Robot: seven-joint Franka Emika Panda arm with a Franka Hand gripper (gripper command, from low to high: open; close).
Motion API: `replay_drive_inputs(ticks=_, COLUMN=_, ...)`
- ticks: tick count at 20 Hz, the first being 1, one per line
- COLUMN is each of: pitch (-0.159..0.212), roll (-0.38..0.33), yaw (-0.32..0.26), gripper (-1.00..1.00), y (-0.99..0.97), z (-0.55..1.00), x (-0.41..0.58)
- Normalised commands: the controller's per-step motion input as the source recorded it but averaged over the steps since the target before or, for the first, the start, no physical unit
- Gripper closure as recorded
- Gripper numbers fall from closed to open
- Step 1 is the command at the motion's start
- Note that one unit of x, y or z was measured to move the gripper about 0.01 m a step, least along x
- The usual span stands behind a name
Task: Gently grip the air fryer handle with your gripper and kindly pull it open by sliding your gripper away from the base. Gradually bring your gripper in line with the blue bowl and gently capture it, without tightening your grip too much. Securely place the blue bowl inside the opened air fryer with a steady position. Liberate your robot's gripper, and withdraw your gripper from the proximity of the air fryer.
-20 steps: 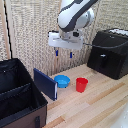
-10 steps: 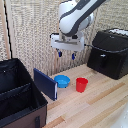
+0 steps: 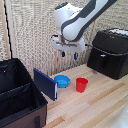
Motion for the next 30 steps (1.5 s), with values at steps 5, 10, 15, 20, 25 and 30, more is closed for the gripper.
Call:
replay_drive_inputs(ticks=5, pitch=-0.141, roll=-0.375, yaw=0.032, gripper=-1.00, y=-0.05, z=-0.10, x=-0.041)
replay_drive_inputs(ticks=10, pitch=-0.191, roll=-0.321, yaw=0.068, gripper=-1.00, y=-0.22, z=-0.23, x=0.000)
replay_drive_inputs(ticks=15, pitch=-0.156, roll=-0.210, yaw=0.068, gripper=-1.00, y=-0.40, z=-0.40, x=-0.002)
replay_drive_inputs(ticks=20, pitch=-0.102, roll=-0.169, yaw=0.066, gripper=-1.00, y=-0.46, z=-0.43, x=0.000)
replay_drive_inputs(ticks=25, pitch=-0.092, roll=-0.152, yaw=0.078, gripper=-1.00, y=-0.53, z=-0.35, x=-0.063)
replay_drive_inputs(ticks=30, pitch=-0.083, roll=-0.126, yaw=0.060, gripper=-1.00, y=-0.54, z=-0.39, x=-0.199)
